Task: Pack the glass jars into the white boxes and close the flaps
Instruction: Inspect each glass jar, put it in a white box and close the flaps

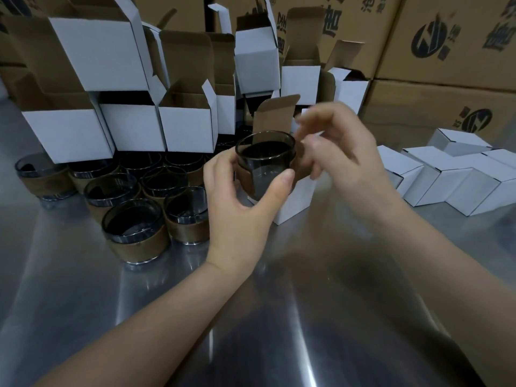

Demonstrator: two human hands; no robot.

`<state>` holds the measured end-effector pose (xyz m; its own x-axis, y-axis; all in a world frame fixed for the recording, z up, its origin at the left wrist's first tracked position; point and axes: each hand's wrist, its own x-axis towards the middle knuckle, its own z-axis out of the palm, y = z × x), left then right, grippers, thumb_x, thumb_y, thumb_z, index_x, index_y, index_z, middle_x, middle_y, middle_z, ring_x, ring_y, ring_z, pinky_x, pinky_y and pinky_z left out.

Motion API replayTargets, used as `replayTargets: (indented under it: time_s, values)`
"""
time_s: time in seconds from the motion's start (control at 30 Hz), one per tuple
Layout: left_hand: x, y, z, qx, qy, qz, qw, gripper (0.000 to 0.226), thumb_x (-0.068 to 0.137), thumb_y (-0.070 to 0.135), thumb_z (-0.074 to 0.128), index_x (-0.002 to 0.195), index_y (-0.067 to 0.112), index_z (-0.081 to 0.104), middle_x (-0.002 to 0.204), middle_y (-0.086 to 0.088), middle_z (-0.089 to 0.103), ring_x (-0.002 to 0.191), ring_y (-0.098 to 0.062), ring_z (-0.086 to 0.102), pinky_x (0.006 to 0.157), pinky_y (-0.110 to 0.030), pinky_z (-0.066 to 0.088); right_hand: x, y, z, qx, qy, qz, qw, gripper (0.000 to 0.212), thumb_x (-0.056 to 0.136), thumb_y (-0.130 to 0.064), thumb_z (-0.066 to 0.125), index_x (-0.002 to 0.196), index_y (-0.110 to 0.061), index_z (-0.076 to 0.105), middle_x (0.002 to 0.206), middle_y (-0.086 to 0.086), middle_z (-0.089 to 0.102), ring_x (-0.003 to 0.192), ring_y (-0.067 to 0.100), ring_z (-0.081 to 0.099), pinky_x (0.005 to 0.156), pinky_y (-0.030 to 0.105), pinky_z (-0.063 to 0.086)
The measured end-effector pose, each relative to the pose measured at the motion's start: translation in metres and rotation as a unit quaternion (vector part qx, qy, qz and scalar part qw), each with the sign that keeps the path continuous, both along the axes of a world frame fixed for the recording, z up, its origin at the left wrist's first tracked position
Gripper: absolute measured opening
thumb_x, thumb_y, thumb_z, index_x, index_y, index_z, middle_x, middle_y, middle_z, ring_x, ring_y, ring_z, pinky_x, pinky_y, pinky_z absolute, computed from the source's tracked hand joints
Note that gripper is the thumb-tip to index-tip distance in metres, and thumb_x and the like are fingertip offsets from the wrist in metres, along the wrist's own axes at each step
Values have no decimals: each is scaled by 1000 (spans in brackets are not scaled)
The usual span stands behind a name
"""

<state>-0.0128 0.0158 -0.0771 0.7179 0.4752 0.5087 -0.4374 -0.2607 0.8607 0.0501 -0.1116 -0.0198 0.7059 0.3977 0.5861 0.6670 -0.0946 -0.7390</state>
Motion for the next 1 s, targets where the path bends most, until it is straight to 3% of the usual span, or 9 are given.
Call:
replayTargets:
  time_s: [0.1, 0.2, 0.37, 0.5, 0.6, 0.7, 0.77, 0.87, 1.0]
  values:
    - [2, 1, -2, 16, 10, 1, 1000, 55, 71, 44, 73, 118, 22, 56, 124, -1, 43, 115, -8, 48, 103, -28, 43, 0, 1, 6, -111, 18, 39, 993, 66, 69, -53, 69, 128, -41, 43, 106, -7, 59, 91, 7, 61, 73, 18, 49]
    - [4, 2, -5, 37, 7, -1, 999, 55, 71, 29, 74, 122, 27, 52, 130, 0, 39, 123, -7, 45, 107, -32, 41, 0, 2, 7, -166, 3, 35, 985, 81, 64, -47, 79, 133, -41, 37, 106, -11, 59, 99, -2, 60, 78, 13, 48]
    - [6, 1, -8, 66, 32, -56, 996, 78, 62, 53, 77, 131, 46, 42, 144, 6, 27, 135, -1, 31, 111, -25, 37, 6, -5, 4, -54, 68, 56, 995, 67, 70, -32, 78, 130, -29, 48, 92, -9, 67, 92, 5, 66, 77, 21, 51]
    - [9, 1, -13, 91, 74, -84, 990, 98, 58, 57, 82, 139, 51, 28, 152, 13, 16, 140, 4, 17, 105, -10, 24, 12, -11, 4, 70, 178, 92, 977, 55, 70, -41, 67, 122, -28, 57, 94, -4, 70, 92, 16, 67, 76, 32, 53]
    - [11, 2, -14, 98, 83, -81, 988, 94, 62, 47, 86, 135, 55, 27, 150, 15, 18, 136, 7, 20, 99, -5, 22, 13, -11, 5, 106, 234, 134, 957, 55, 69, -40, 64, 122, -25, 59, 103, -5, 70, 97, 18, 68, 75, 38, 55]
    - [10, 3, -13, 99, 66, -60, 991, 76, 68, 34, 84, 120, 55, 33, 136, 15, 35, 125, 11, 32, 96, -3, 31, 11, -10, 6, 140, 274, 198, 931, 50, 75, -29, 61, 123, -15, 56, 117, 9, 61, 107, 24, 64, 80, 36, 55]
    - [9, 3, -12, 96, 67, -62, 991, 66, 67, 33, 77, 111, 53, 32, 124, 20, 40, 121, 4, 39, 93, -11, 35, 10, -10, 8, 203, 332, 227, 893, 47, 78, -20, 54, 124, -7, 50, 132, 21, 52, 122, 35, 55, 86, 45, 54]
    - [8, 4, -10, 88, 76, -73, 991, 63, 64, 31, 71, 107, 51, 30, 116, 31, 36, 117, 5, 39, 87, -7, 35, 10, -9, 11, 292, 392, 244, 838, 48, 76, -13, 50, 123, -7, 44, 148, 26, 38, 129, 42, 49, 93, 55, 50]
    - [10, 3, -11, 98, 75, -63, 990, 71, 63, 31, 71, 120, 44, 31, 127, 17, 33, 116, 19, 31, 85, 6, 29, 9, -5, 11, 234, 367, 216, 874, 29, 86, -21, 60, 113, -12, 57, 127, 16, 58, 117, 30, 60, 91, 45, 54]
